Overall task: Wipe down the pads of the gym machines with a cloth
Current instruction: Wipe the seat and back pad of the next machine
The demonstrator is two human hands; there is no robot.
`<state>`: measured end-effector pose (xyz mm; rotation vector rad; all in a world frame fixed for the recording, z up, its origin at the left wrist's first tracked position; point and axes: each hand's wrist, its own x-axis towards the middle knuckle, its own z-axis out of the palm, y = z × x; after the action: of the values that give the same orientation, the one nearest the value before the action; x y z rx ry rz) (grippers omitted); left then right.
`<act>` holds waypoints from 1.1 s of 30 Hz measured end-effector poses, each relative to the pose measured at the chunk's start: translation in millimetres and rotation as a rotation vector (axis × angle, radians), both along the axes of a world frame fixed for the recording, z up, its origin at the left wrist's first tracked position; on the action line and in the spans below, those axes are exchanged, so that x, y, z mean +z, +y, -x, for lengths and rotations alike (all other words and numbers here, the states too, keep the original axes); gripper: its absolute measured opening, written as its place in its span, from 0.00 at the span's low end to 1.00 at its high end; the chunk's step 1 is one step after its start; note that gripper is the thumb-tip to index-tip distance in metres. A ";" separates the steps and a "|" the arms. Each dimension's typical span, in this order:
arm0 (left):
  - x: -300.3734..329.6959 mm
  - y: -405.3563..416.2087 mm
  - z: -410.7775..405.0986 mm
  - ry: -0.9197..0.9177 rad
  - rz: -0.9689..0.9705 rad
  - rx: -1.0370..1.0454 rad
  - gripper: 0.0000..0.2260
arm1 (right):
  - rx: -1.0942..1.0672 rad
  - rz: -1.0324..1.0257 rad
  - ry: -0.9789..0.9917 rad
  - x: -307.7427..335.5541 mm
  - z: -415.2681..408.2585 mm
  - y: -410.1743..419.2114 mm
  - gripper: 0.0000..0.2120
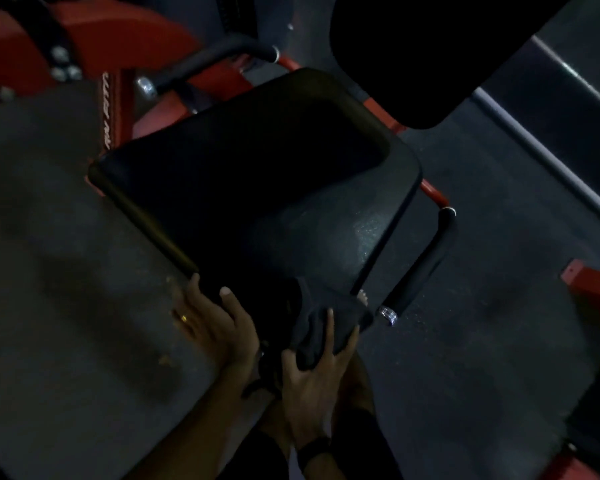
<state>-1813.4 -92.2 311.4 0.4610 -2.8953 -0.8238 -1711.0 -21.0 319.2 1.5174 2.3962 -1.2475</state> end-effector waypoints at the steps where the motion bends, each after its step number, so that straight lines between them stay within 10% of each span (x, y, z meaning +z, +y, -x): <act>1: 2.3 -4.4 14.9 0.031 -0.008 -0.102 0.20 | -0.051 0.045 0.000 1.6 3.3 -3.7 0.43; 10: -8.6 27.9 134.2 0.144 0.217 -0.788 0.28 | -0.231 -0.116 0.024 -52.4 130.6 154.9 0.33; 24: -9.2 30.4 134.4 0.073 0.320 -0.791 0.28 | -0.127 -0.125 -0.039 -2.1 62.7 49.3 0.34; 33: -11.1 30.5 136.6 0.071 0.328 -0.764 0.28 | -0.197 -0.298 -0.156 -62.3 186.8 223.9 0.27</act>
<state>-1950.0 -61.7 300.3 -0.7254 -3.0327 -0.3732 -1897.9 202.9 256.9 1.8921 2.4632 -0.7830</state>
